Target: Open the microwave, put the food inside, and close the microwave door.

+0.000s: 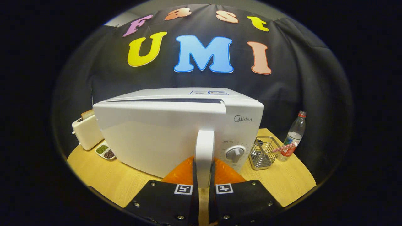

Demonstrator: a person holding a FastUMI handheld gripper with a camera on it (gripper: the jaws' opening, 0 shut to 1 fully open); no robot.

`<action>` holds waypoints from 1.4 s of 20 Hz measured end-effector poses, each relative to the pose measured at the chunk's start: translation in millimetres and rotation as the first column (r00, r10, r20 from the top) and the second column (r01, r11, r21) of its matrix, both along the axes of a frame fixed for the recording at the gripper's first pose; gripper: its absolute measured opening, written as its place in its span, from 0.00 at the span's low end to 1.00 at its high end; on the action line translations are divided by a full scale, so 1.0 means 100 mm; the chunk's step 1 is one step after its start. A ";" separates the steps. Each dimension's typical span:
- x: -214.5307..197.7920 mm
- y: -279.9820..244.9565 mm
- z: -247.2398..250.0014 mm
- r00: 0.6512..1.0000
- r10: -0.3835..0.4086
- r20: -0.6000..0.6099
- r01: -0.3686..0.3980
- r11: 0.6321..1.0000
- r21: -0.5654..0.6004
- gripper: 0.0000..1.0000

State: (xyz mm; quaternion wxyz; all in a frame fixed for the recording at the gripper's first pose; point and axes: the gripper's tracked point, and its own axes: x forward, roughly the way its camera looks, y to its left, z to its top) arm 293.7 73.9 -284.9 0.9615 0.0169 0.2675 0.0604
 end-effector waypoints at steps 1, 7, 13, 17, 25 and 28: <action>-0.07 0.00 -0.01 1.000 -0.013 -0.020 0.013 1.000 0.009 0.12; -0.63 0.20 0.09 0.997 -0.039 -0.061 0.042 0.998 0.042 0.24; -1.18 0.49 0.18 0.996 -0.044 -0.083 0.048 0.998 0.051 0.25; -1.52 0.73 0.25 0.995 -0.042 -0.095 0.049 0.996 0.080 0.25; -2.10 1.24 0.28 0.991 -0.026 -0.130 0.039 0.995 0.097 0.25; -2.25 1.43 0.30 0.990 -0.014 -0.144 0.030 0.993 0.110 0.25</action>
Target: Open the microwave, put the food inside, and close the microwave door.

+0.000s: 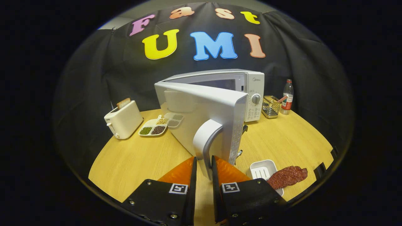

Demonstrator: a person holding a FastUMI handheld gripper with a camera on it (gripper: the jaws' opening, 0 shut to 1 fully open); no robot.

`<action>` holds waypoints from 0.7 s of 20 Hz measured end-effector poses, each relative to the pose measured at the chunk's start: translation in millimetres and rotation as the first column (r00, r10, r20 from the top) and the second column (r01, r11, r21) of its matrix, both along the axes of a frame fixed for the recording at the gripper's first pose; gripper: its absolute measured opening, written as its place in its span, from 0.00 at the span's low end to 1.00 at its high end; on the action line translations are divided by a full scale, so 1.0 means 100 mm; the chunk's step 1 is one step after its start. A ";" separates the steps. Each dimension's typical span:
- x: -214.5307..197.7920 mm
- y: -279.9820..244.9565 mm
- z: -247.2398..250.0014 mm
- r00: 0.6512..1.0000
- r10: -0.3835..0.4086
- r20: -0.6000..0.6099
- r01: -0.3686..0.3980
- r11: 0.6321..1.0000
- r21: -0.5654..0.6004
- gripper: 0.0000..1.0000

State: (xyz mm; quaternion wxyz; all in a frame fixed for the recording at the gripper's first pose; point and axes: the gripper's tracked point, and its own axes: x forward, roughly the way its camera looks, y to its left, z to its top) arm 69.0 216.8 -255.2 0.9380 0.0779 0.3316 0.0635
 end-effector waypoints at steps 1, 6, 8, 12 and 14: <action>-0.05 0.07 0.01 1.000 0.008 0.001 -0.008 1.000 -0.001 0.25; -0.32 0.45 0.07 0.999 0.053 0.005 -0.053 0.999 0.010 0.25; -0.42 0.61 0.08 0.997 0.074 0.004 -0.074 0.997 0.013 0.25; -0.58 0.94 0.12 0.989 0.145 0.020 -0.145 0.989 0.025 0.25; -0.63 1.11 0.13 0.981 0.192 0.030 -0.193 0.980 0.037 0.25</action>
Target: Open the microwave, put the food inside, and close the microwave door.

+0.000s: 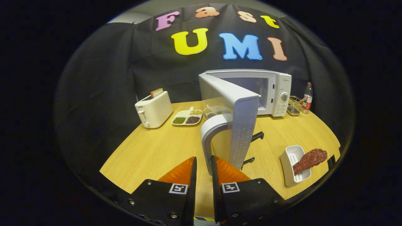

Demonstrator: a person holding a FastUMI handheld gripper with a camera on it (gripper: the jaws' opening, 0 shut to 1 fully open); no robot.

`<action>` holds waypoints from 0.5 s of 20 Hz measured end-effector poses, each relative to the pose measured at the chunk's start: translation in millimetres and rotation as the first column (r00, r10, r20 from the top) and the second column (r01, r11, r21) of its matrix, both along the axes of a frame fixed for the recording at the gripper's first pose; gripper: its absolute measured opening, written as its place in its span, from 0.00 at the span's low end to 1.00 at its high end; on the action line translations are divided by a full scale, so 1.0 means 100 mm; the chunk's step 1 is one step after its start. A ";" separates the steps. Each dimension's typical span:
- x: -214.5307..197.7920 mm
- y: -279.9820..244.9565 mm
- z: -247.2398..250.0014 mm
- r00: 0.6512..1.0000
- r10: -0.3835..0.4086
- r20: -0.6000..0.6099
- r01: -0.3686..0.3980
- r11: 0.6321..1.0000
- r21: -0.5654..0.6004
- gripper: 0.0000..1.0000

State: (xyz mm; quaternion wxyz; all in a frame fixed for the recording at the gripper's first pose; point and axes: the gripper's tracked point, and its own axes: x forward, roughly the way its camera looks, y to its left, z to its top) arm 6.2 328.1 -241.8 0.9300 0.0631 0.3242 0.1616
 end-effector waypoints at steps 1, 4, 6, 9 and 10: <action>-0.02 0.08 0.02 1.000 0.024 0.007 -0.024 1.000 0.005 0.25; -0.06 0.28 0.05 0.994 0.107 0.030 -0.108 0.993 0.036 0.25; -0.14 0.44 0.09 0.982 0.185 0.034 -0.187 0.979 0.076 0.25; -0.27 0.52 0.28 0.961 0.262 0.091 -0.272 0.954 0.128 0.25; -0.32 0.52 0.37 0.953 0.279 0.115 -0.294 0.945 0.145 0.25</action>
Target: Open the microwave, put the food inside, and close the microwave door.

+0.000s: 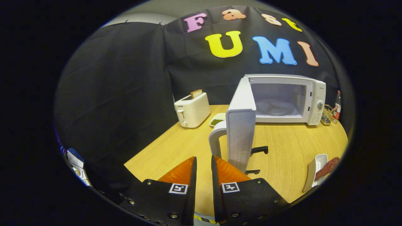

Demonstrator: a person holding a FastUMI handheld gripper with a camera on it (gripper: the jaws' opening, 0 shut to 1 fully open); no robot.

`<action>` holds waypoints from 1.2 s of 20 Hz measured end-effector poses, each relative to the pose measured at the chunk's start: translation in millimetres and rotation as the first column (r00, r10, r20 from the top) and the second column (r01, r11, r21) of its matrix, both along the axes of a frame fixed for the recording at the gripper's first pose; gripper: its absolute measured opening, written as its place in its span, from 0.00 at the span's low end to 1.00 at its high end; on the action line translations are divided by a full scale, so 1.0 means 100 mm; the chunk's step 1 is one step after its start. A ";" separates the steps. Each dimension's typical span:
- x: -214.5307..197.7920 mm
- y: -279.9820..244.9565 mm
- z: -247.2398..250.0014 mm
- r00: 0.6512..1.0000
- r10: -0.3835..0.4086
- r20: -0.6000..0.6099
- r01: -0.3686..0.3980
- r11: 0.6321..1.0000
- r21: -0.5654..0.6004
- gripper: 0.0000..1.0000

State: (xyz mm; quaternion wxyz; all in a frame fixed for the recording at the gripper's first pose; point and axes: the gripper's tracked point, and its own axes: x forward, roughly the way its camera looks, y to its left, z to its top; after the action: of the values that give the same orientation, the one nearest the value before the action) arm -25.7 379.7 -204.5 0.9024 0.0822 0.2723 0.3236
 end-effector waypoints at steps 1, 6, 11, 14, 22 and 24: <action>-0.04 -0.03 0.08 1.000 0.012 0.019 -0.012 1.000 0.016 0.25; -0.17 -0.39 0.50 0.998 0.015 0.063 -0.022 0.993 0.119 0.80; 0.11 -1.06 0.70 0.990 -0.122 0.063 0.110 0.980 0.166 1.00; 0.26 -1.58 0.63 0.977 -0.204 0.056 0.195 0.972 0.133 1.00; 0.62 -2.84 0.25 0.909 -0.416 0.013 0.414 0.908 0.059 1.00; 0.67 -3.06 0.11 0.889 -0.457 -0.022 0.458 0.887 0.053 1.00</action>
State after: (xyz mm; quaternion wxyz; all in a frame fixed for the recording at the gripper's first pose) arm 41.2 73.7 -193.7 0.9493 0.1711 0.2402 0.1091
